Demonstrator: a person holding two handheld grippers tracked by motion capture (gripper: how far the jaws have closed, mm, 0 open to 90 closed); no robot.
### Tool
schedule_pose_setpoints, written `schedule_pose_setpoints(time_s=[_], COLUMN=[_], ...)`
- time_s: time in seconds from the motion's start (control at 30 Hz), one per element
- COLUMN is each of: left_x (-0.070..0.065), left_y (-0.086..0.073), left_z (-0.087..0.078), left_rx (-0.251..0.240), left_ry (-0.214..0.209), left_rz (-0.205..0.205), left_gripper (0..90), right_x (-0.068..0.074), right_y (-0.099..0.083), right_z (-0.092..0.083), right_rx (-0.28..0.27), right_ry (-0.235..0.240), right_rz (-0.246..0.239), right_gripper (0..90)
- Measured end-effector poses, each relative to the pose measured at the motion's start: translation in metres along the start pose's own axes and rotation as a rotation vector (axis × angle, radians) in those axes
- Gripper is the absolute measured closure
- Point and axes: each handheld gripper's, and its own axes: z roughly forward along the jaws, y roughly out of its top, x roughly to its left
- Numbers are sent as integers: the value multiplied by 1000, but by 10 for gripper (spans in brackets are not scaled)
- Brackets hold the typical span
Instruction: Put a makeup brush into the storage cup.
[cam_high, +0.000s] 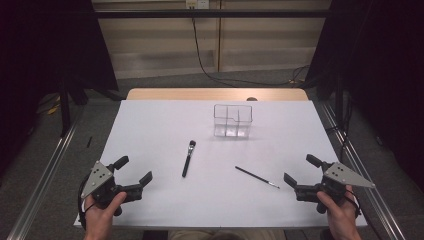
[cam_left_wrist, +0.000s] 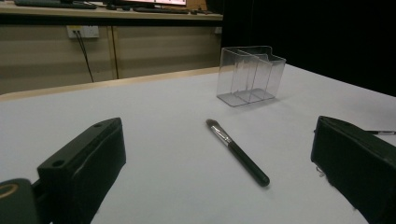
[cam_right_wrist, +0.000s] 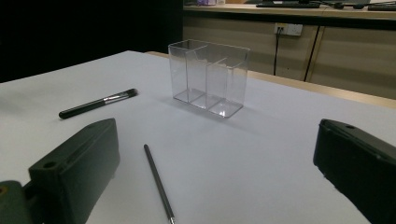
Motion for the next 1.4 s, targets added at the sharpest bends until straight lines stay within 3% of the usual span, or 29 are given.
schedule_pose_setpoints(time_s=[0.37, 0.43, 0.7, 0.83, 1.07, 1.17, 1.33, 1.4], left_x=[-3, -4, -5, -8, -16, -18, -18, -18], left_y=[0, 0, 2, 3, 6, 7, 9, 10], left_z=[2, 3, 16, 20, 28, 32, 35, 38], left_rx=[20, 41, 88, 92, 86, 100, 111, 113], left_ry=[-11, -16, -38, -65, -66, -94, -96, -91], left_rz=[7, 32, 40, 45, 66, 82, 103, 91], left_gripper=[38, 38, 38, 36, 30, 29, 30, 34], right_x=[-1, -1, -1, -3, -2, -1, 0, -1], right_y=[-1, -2, -2, -3, -3, -2, -1, -1], right_z=[1, 1, 5, 4, 3, 4, 5, 6], right_rx=[10, 12, 21, 24, 18, 18, 22, 21], right_ry=[10, 5, 17, 5, 2, 4, 7, 7], right_rz=[6, 4, -9, -4, 0, -3, -8, -4], right_gripper=[0, 0, 0, 0, 0, 0, 0, 0])
